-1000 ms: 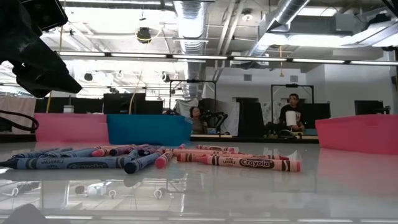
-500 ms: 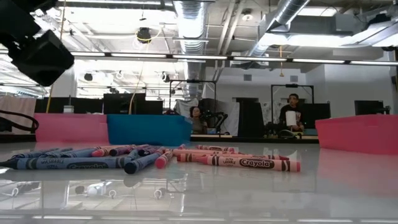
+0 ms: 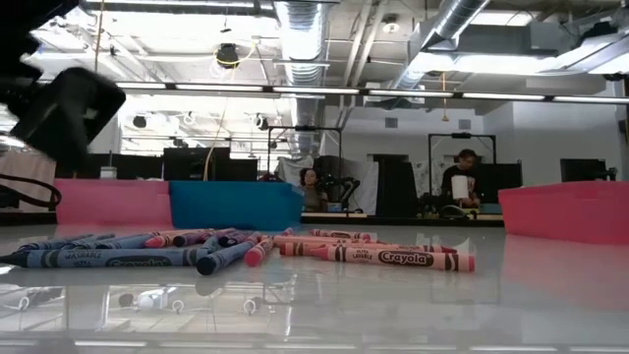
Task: Sort crayons
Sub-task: Put the blue crayon into the large red bin
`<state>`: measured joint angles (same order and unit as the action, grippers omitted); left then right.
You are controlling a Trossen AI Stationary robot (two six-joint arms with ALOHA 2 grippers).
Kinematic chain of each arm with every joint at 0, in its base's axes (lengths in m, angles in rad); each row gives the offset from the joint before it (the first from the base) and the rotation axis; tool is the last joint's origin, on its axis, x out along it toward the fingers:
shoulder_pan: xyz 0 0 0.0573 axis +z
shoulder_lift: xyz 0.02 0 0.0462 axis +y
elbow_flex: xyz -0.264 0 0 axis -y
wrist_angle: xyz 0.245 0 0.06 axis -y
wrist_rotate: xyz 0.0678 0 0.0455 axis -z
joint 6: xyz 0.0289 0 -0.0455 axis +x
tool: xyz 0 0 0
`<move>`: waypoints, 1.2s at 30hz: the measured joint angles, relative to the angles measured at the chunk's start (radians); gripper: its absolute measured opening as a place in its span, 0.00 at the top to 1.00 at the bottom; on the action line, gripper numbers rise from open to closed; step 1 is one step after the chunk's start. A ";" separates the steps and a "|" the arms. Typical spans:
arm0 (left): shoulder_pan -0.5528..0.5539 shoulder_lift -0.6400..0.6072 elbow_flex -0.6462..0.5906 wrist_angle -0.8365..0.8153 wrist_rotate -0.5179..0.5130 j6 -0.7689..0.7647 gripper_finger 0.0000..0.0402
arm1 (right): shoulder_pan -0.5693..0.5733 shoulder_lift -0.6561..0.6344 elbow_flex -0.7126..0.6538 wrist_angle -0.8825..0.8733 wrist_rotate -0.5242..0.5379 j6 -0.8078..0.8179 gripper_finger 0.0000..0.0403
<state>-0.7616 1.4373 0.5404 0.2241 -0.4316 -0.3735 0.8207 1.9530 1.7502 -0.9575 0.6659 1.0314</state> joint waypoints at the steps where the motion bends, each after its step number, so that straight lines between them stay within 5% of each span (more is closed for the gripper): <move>1: 0.000 0.020 0.008 -0.006 0.023 0.016 0.48 | -0.002 0.000 -0.013 0.020 0.000 0.000 0.70; 6: 0.000 0.073 0.018 -0.006 0.085 0.038 0.48 | -0.020 0.000 -0.037 0.077 -0.001 -0.008 0.70; 18: 0.023 0.103 0.018 -0.127 0.035 0.082 0.48 | -0.038 0.000 -0.037 0.087 -0.008 -0.009 0.70; 31: 0.105 0.101 0.019 -0.226 0.143 0.034 0.48 | -0.038 0.000 -0.037 0.108 -0.005 -0.011 0.70; 36: 0.105 0.101 0.021 -0.268 0.142 -0.008 0.54 | -0.038 0.000 -0.037 0.112 -0.004 -0.011 0.70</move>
<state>-0.6571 1.5379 0.5613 -0.0442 -0.2894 -0.3818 0.7826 1.9526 1.7134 -0.8456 0.6616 1.0203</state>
